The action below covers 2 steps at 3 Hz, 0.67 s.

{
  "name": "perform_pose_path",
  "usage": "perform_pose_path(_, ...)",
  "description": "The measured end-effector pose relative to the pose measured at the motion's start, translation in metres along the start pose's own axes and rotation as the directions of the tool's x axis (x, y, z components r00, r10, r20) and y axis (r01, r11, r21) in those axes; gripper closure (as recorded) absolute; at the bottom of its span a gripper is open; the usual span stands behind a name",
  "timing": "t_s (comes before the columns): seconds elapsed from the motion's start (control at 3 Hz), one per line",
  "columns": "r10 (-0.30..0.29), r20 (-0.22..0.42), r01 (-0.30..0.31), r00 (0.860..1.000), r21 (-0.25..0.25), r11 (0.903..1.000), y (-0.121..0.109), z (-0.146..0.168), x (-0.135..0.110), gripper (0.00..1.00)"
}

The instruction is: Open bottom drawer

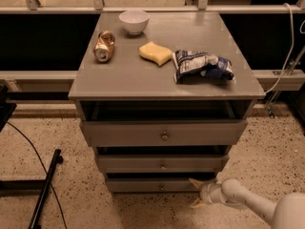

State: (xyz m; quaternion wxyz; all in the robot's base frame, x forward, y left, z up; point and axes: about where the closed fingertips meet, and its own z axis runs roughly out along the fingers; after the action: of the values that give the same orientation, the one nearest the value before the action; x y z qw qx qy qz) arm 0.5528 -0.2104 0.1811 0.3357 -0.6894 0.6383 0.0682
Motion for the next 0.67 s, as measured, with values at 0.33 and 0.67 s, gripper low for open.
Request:
perform_pose_path(0.33,-0.029,0.033,0.031,0.999,-0.052,0.9982,0.03,-0.014,-0.014,0.25)
perform_pose_path(0.67,-0.045,0.056,0.049,0.997,-0.067,0.9965,0.049,-0.031,-0.025,0.19)
